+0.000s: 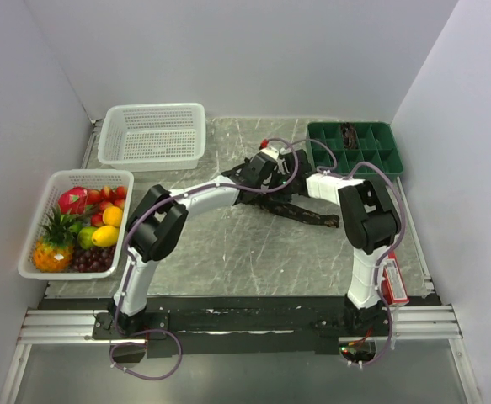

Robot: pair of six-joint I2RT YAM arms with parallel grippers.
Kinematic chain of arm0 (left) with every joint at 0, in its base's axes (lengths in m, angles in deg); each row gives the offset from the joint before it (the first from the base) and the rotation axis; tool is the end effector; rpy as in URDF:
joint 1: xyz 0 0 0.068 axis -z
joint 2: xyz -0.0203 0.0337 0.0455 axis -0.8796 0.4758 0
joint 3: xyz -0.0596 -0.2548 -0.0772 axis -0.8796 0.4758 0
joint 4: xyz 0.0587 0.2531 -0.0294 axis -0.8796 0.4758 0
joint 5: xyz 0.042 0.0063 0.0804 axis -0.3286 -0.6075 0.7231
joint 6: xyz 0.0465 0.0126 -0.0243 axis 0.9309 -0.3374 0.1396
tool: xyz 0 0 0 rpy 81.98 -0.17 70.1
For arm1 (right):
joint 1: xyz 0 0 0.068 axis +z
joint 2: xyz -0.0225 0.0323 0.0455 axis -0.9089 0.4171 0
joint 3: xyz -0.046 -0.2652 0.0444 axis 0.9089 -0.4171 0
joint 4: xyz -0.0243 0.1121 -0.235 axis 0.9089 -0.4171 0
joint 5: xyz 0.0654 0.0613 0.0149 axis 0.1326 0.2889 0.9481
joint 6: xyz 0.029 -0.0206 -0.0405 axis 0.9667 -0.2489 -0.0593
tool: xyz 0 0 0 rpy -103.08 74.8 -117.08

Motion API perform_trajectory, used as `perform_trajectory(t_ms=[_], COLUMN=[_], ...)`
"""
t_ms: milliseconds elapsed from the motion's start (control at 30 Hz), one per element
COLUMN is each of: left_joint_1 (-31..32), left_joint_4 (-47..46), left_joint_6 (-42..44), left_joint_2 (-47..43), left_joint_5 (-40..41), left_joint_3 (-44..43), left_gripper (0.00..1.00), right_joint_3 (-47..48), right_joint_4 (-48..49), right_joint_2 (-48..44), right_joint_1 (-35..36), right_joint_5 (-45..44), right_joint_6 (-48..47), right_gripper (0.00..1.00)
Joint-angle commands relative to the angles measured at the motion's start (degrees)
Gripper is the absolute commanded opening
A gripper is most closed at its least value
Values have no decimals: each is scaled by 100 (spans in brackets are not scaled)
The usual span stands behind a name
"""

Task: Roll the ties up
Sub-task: Roll the tie at the center of the board.

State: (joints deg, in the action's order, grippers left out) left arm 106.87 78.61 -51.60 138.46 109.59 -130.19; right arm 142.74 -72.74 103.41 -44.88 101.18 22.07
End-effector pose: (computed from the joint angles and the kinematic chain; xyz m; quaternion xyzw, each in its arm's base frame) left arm 0.3492 -0.3264 0.2021 0.2075 0.8657 0.0631 0.4510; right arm 0.3788 0.1556 0.1485 -0.0214 0.9299 0.2905 0.2245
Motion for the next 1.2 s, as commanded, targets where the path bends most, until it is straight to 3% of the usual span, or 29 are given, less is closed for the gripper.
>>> perform_trajectory(t_ms=[0,100,333,500,833,967,1033,1067,1167], left_joint_1=[43,43,43,51,122,122,131,122,78], left_joint_4=[-92,-75,-145,-233,-444,-645,-803,-1022,-1182], left_joint_6=[109,100,117,82,73,-84,-172,-260,-470], left_joint_2=[10,46,-51,-147,-420,-648,-771,-885,-1061], left_joint_5=[145,154,189,128,-266,-785,-1031,-1146,-1523], left_joint_3=[-184,-211,-105,-26,351,571,808,1000,1169], left_gripper=[1,1,1,1,2,9,21,32,42], right_joint_3=[-363,-671,-611,-146,-127,-153,-179,-205,-276], right_joint_4=[1427,2183,2641,2300,2887,3072,3116,3169,3239], right_joint_2=[-289,-209,230,633,968,1039,1047,1039,1021], right_joint_1=[-122,-113,-113,18,27,36,27,19,27], right_joint_5=[908,1076,1059,805,865,927,970,979,1032], right_joint_6=[1089,1740,2251,2269,2646,2735,2744,2752,2770], right_gripper=[0,0,0,0,0,0,0,0,0])
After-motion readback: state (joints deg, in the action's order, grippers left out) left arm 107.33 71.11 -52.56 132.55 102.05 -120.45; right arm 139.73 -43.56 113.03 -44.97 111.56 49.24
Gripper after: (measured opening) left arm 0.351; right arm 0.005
